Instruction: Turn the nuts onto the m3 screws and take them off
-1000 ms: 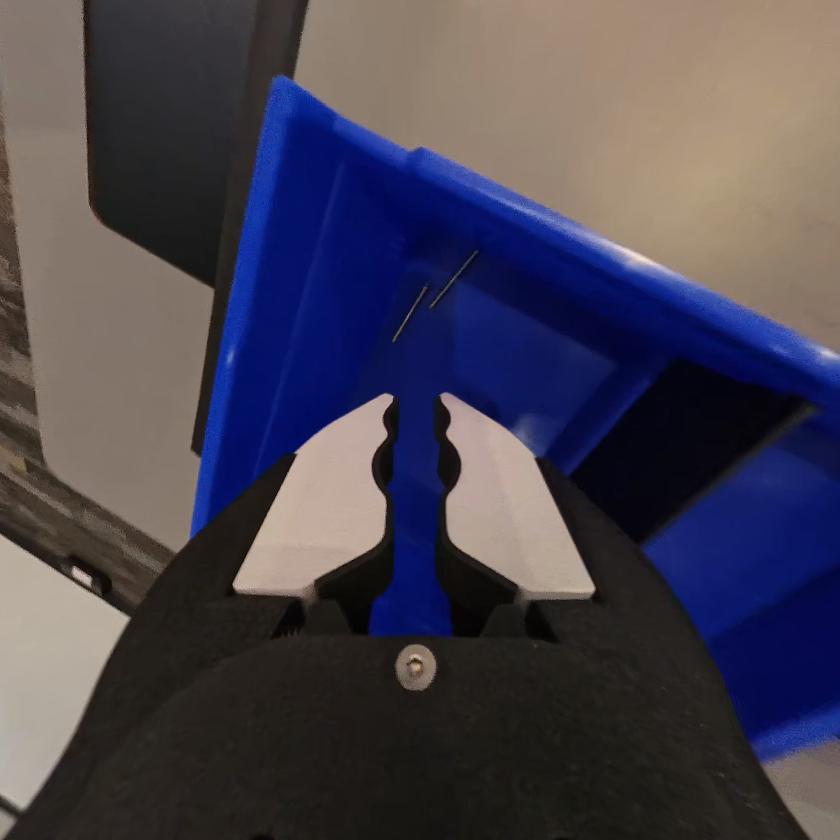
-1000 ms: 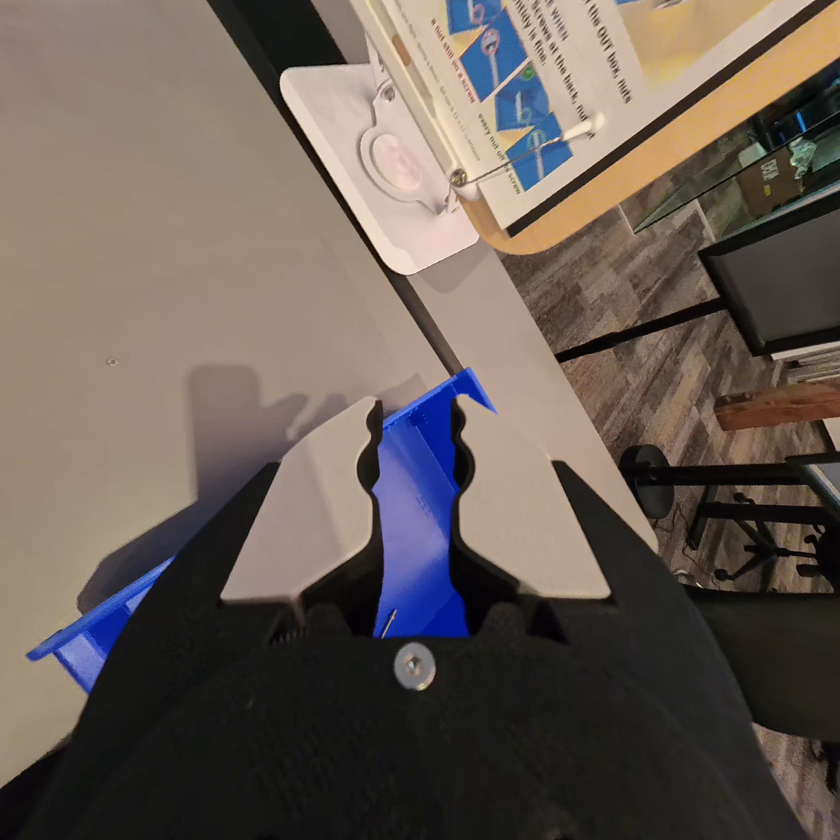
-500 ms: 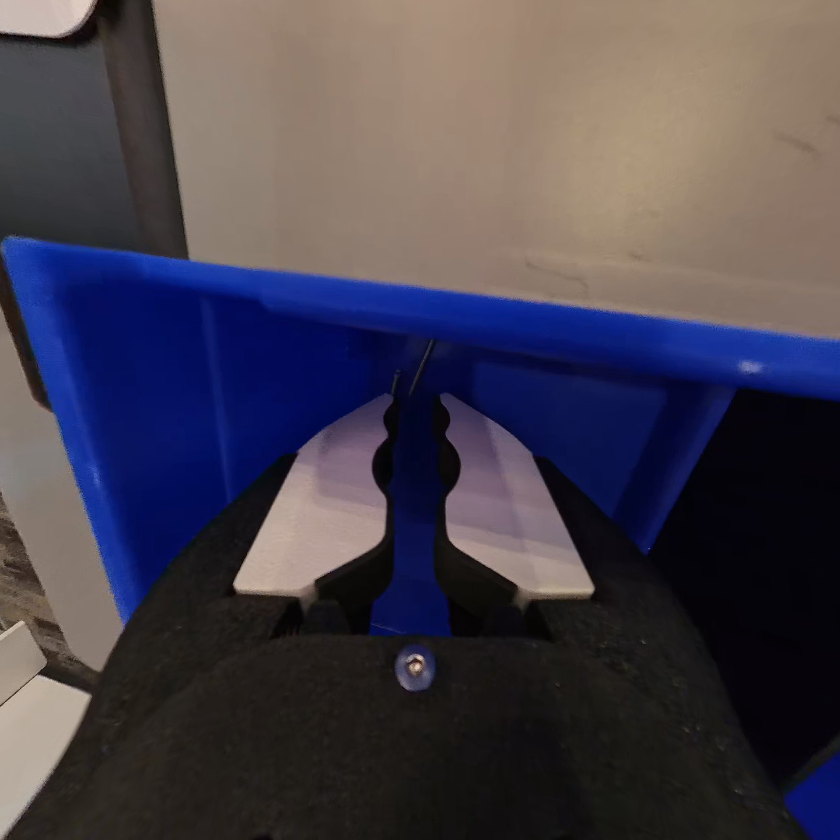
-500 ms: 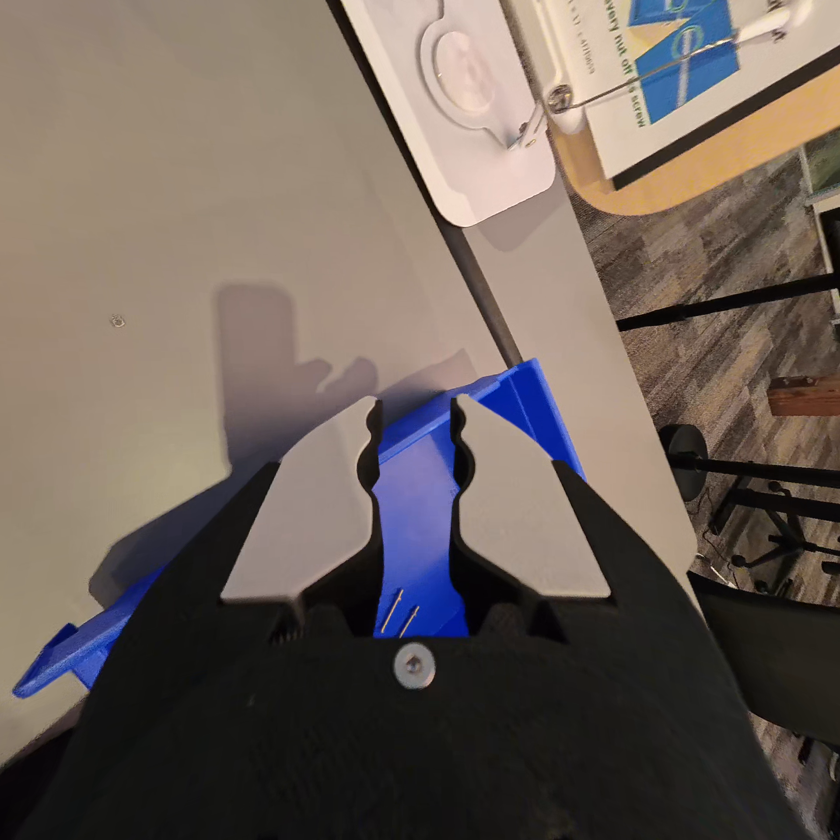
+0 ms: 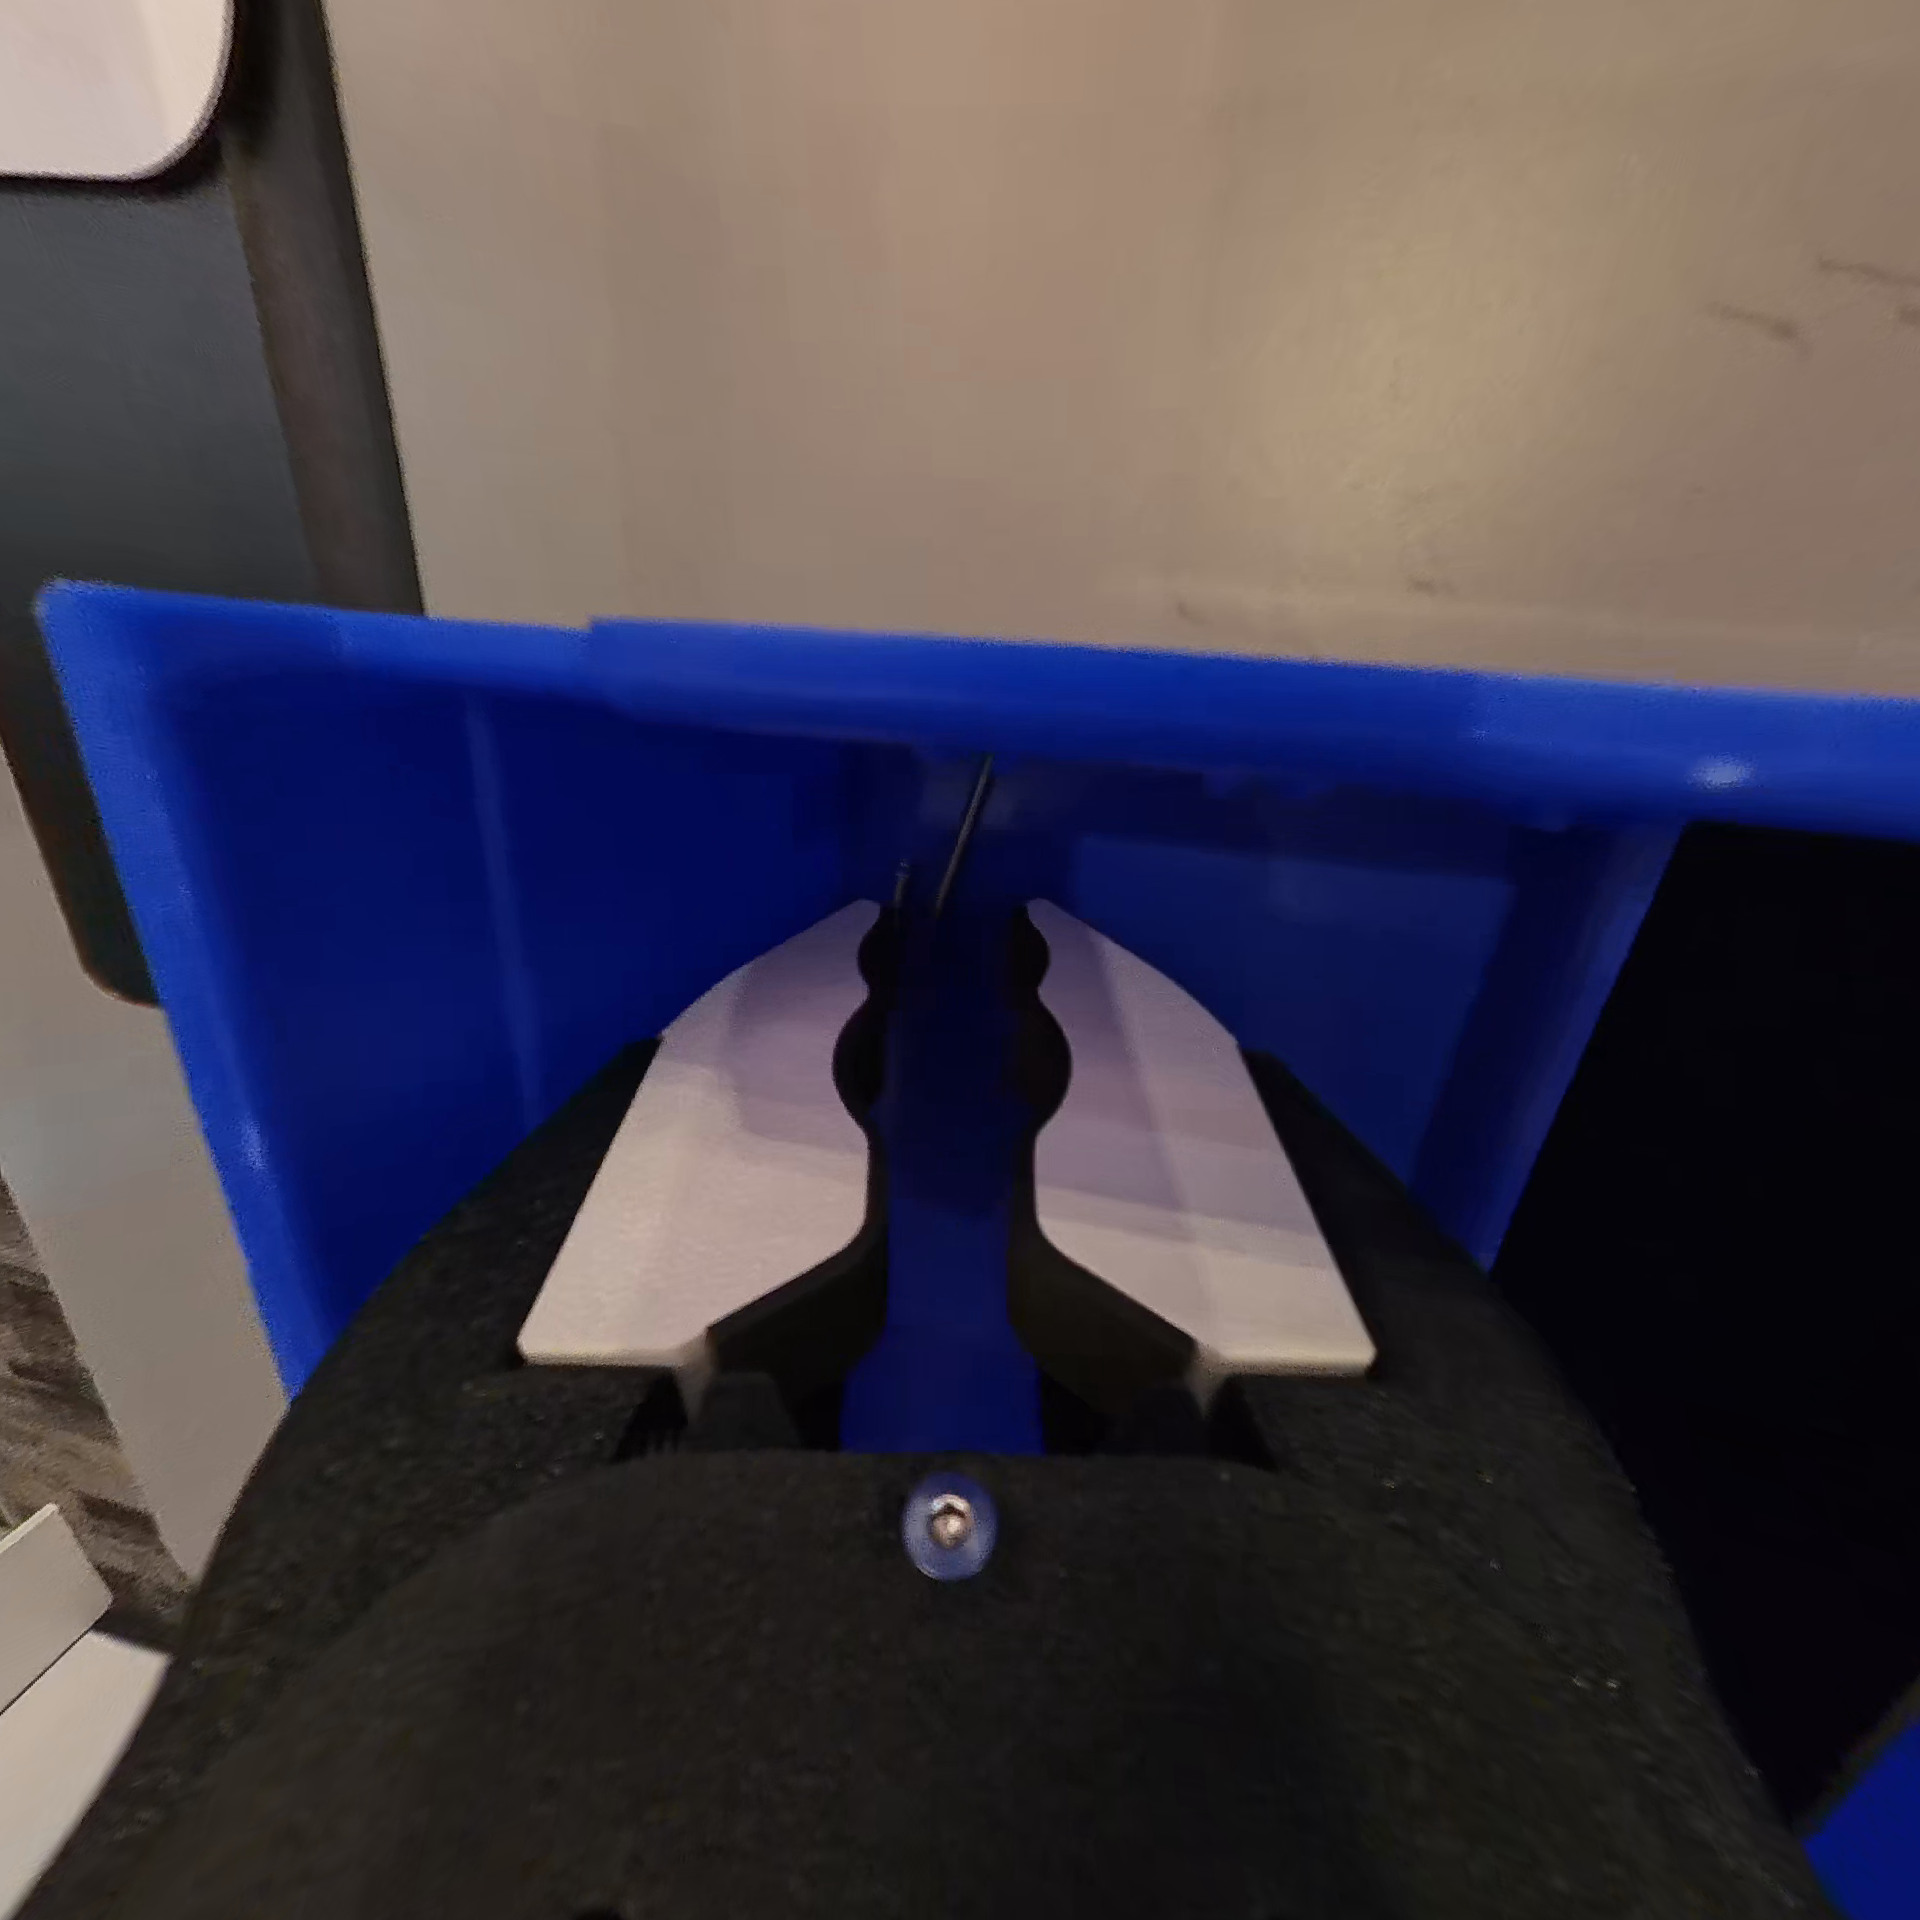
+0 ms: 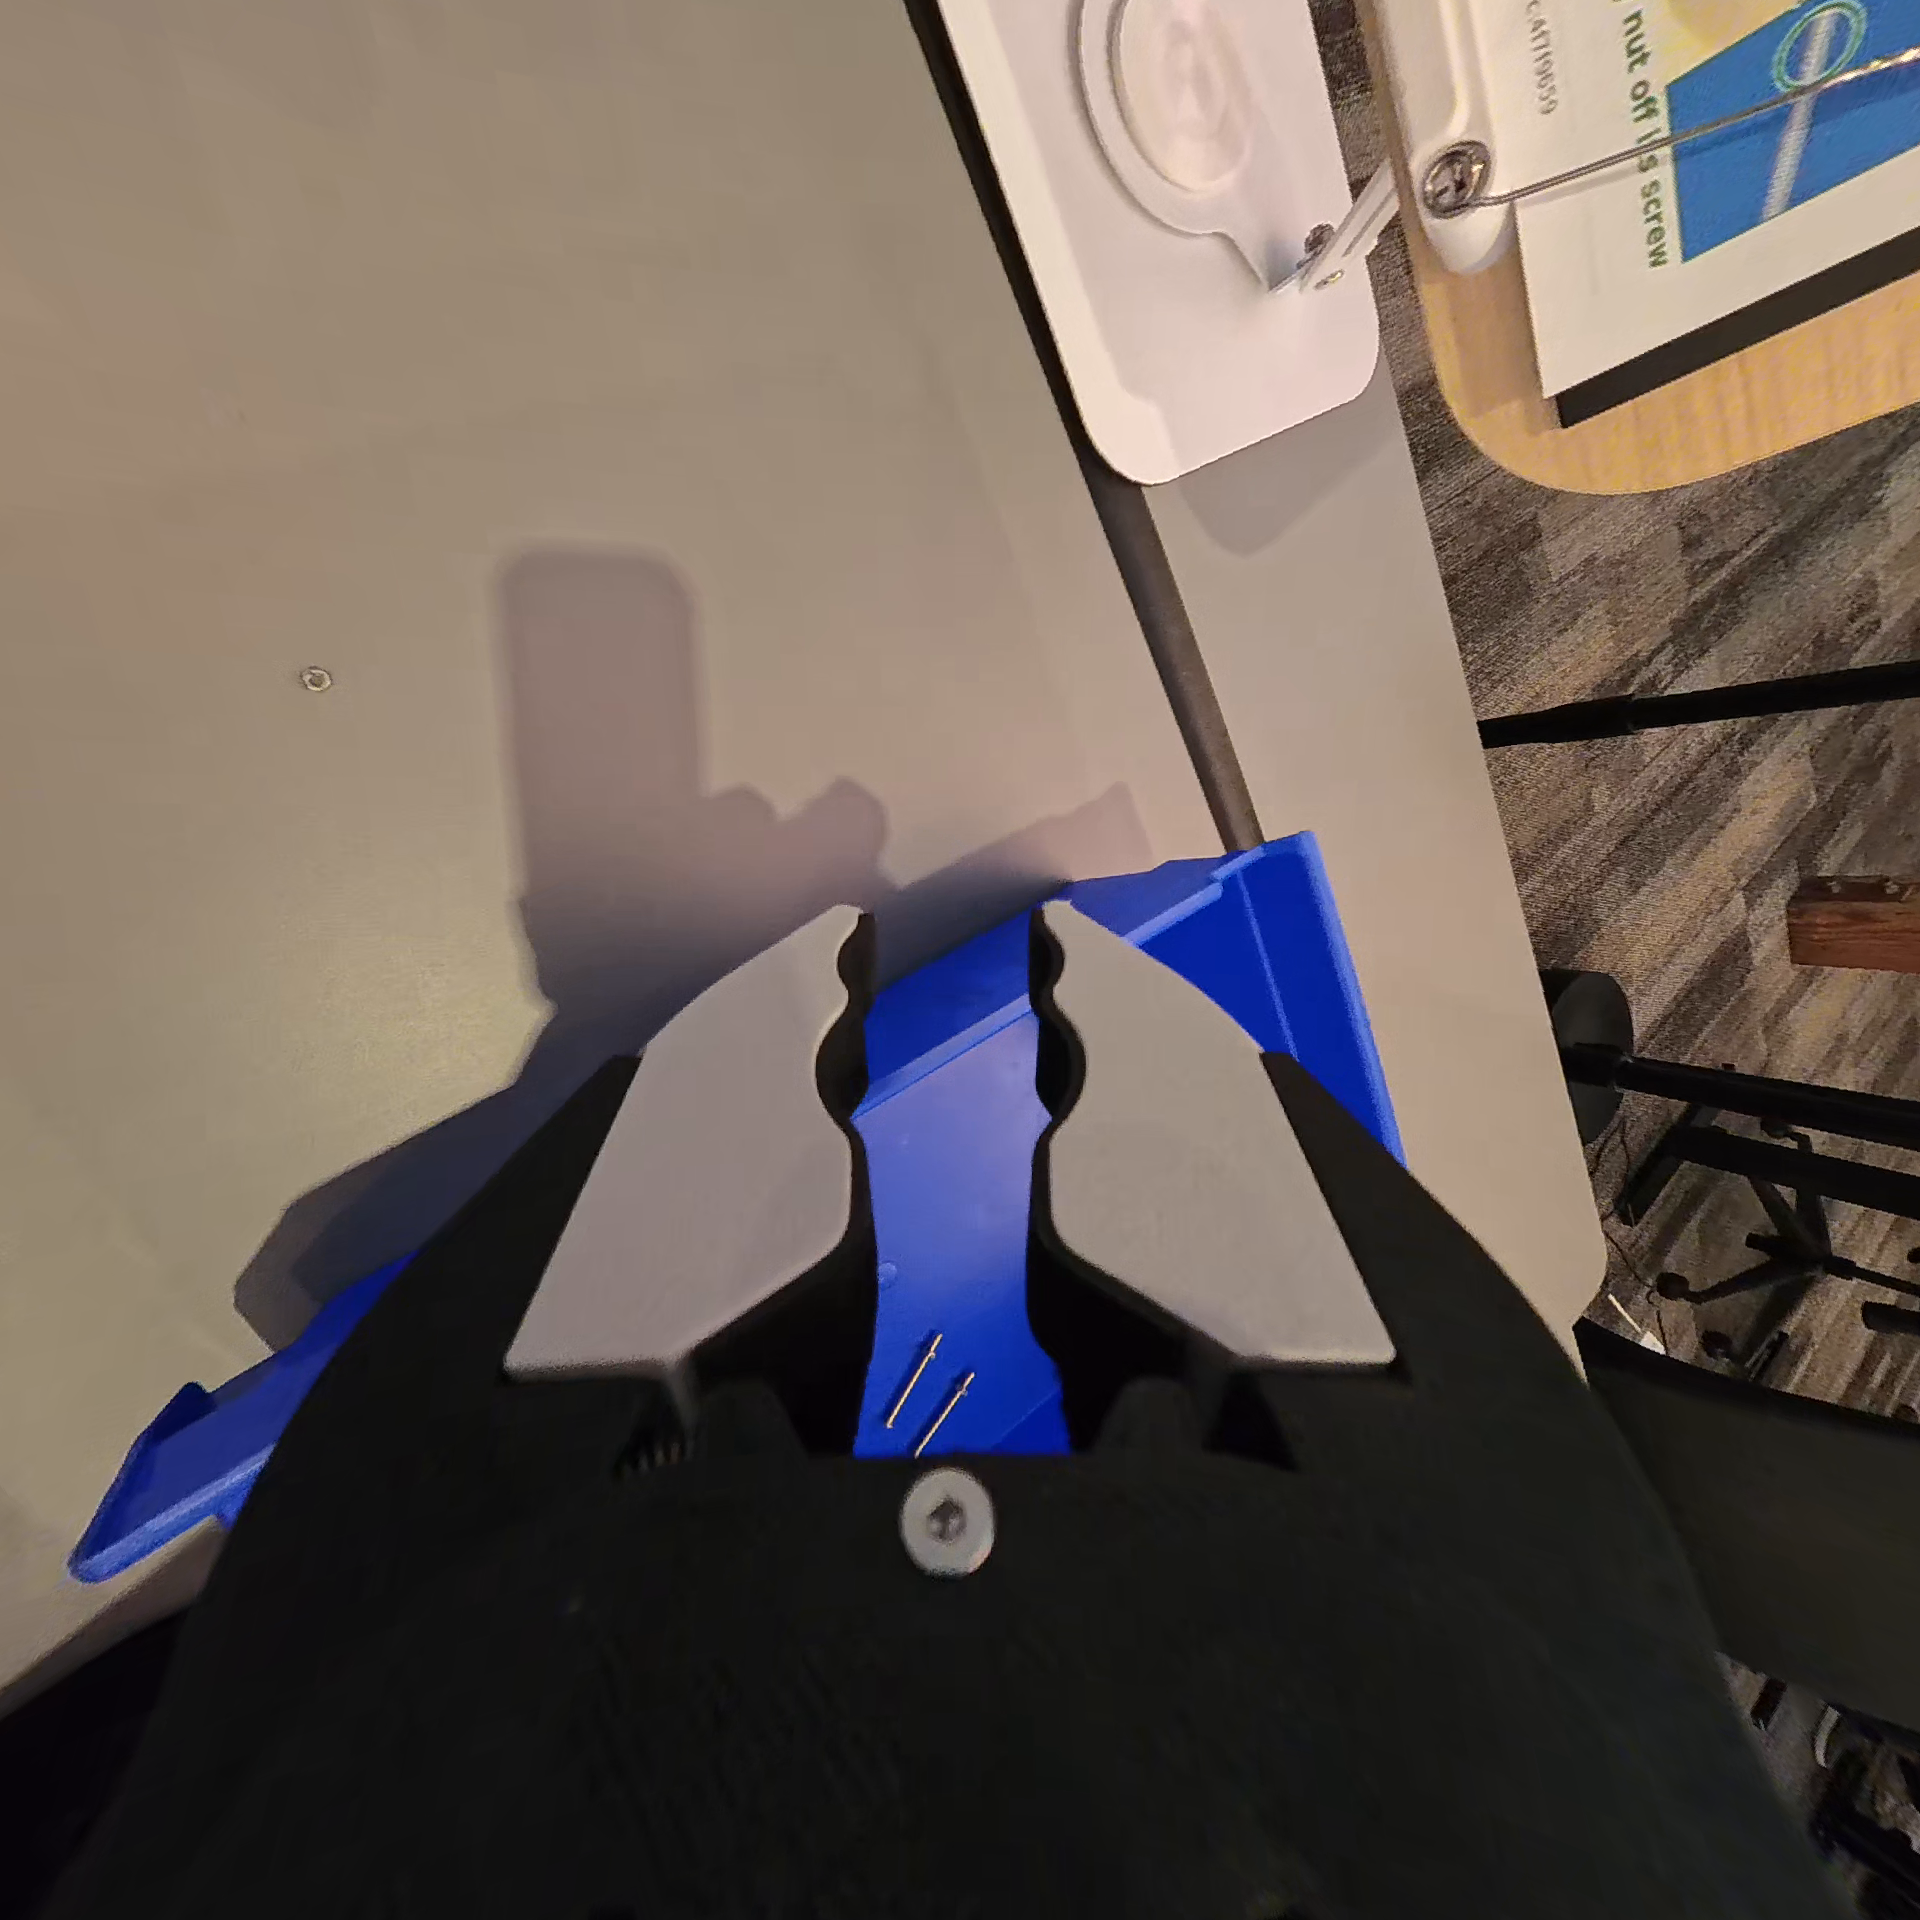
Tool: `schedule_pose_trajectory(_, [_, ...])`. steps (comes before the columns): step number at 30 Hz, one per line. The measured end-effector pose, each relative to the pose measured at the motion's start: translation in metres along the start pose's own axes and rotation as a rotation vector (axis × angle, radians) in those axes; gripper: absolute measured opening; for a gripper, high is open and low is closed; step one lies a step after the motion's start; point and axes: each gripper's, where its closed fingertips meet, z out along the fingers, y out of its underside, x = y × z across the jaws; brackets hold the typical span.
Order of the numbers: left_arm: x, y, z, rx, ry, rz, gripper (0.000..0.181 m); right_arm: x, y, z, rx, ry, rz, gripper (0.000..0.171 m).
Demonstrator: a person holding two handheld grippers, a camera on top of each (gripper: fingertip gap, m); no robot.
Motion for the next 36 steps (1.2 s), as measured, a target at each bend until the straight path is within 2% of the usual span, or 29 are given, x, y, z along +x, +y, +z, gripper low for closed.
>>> schedule_pose_trajectory(6, [0.005,-0.015,-0.003,0.085,0.080,-0.073,0.025,-0.003,0.001,0.003,-0.017,-0.011,-0.010,0.028])
schedule_pose_trajectory(10, [0.011,-0.015,0.003,0.075,0.110,-0.066,0.024,-0.005,0.002,0.004,-0.030,-0.014,-0.018,0.028])
schedule_pose_trajectory(13, [0.015,-0.020,0.004,0.097,0.146,-0.073,0.017,-0.006,0.002,0.004,-0.028,-0.020,-0.019,0.027])
schedule_pose_trajectory(15, [0.021,-0.020,0.003,0.096,0.194,-0.080,0.006,-0.007,0.002,0.004,-0.033,-0.024,-0.023,0.026])
schedule_pose_trajectory(28, [0.033,0.000,-0.005,0.037,0.212,-0.132,0.003,-0.013,0.001,0.007,-0.037,-0.045,-0.043,0.024])
schedule_pose_trajectory(36, [0.025,-0.009,-0.041,0.180,0.117,-0.181,0.003,-0.016,-0.002,0.008,-0.031,-0.051,-0.050,0.024])
